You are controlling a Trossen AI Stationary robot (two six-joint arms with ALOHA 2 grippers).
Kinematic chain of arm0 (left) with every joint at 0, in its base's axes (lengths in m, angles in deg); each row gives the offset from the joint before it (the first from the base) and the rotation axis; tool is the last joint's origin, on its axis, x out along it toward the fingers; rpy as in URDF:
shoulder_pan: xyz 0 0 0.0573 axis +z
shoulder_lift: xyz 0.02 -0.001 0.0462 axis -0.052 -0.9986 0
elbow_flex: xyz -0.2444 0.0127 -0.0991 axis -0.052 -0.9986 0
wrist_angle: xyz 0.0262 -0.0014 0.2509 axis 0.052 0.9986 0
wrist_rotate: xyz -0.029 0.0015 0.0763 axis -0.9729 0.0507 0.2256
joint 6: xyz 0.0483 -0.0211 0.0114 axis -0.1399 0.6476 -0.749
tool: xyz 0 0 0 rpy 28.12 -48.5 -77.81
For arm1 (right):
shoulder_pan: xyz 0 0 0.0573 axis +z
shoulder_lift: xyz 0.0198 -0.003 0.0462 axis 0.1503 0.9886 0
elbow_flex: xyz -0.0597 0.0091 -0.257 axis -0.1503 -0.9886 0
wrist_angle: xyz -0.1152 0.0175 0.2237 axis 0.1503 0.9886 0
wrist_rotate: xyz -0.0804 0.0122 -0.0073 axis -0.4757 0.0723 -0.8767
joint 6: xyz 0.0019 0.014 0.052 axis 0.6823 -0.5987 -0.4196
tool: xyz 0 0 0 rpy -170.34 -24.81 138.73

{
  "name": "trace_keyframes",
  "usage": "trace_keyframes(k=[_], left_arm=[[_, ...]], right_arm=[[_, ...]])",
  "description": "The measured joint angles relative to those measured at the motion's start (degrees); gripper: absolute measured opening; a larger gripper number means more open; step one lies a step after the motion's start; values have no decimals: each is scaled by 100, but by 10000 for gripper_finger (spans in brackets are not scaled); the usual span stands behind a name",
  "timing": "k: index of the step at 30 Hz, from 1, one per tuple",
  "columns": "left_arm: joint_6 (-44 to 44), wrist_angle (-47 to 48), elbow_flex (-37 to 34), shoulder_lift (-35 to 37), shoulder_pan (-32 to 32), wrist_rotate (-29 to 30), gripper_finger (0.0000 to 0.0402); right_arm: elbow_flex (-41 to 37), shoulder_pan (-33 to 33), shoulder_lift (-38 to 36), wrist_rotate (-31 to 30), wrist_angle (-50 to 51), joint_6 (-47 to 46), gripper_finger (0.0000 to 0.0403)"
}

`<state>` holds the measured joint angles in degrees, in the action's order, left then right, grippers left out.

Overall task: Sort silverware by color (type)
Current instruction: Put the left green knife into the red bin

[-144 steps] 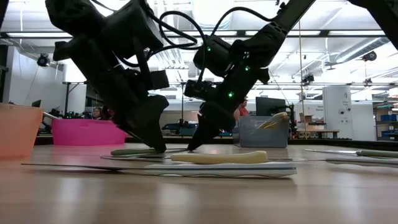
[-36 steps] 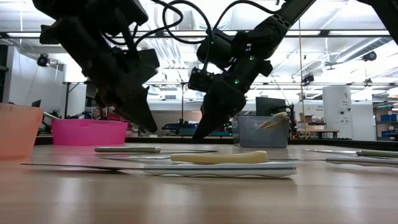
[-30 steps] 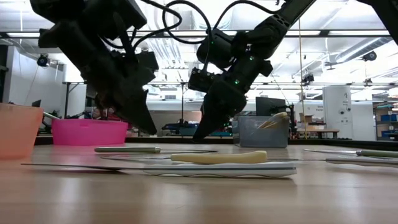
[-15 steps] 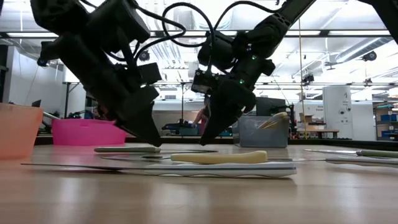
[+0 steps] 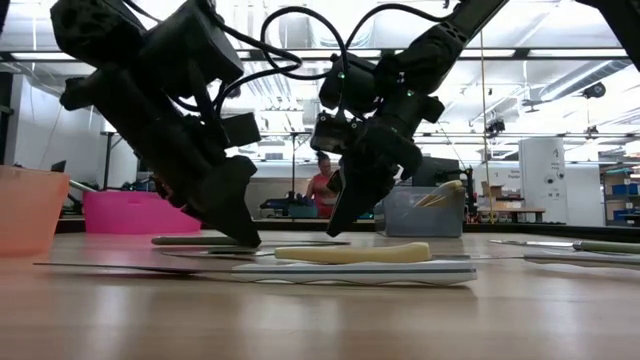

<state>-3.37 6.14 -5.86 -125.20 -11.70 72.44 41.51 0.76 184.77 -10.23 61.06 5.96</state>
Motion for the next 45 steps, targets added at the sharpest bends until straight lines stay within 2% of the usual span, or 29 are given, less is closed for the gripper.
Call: trace_keyframes(k=[7,15,22,30,33,36,38,43,45], left_arm=[[148,-6,4,-124,-2,-48,113],[195,4,4,-154,-2,-63,23],[393,63,-13,-101,9,226,21],[380,148,-38,169,12,291,8],[328,199,-77,312,27,189,3],[278,226,-170,480,35,97,4],[255,229,-237,588,37,94,4],[42,207,-306,787,44,149,3],[27,207,-313,818,48,128,3]], right_arm=[[-26,-2,0,0,-6,55,8],[-44,-2,0,-1,8,121,8],[-50,-2,-226,-54,141,-174,8],[-59,64,-827,-161,531,-1563,8],[93,101,-1083,-373,1455,-2175,8],[364,140,-1308,-973,2965,-2576,8],[487,171,-1426,-1269,3612,-2688,8],[507,303,-1618,-1266,4068,-2842,8],[468,360,-1652,-1058,4115,-2846,8]])
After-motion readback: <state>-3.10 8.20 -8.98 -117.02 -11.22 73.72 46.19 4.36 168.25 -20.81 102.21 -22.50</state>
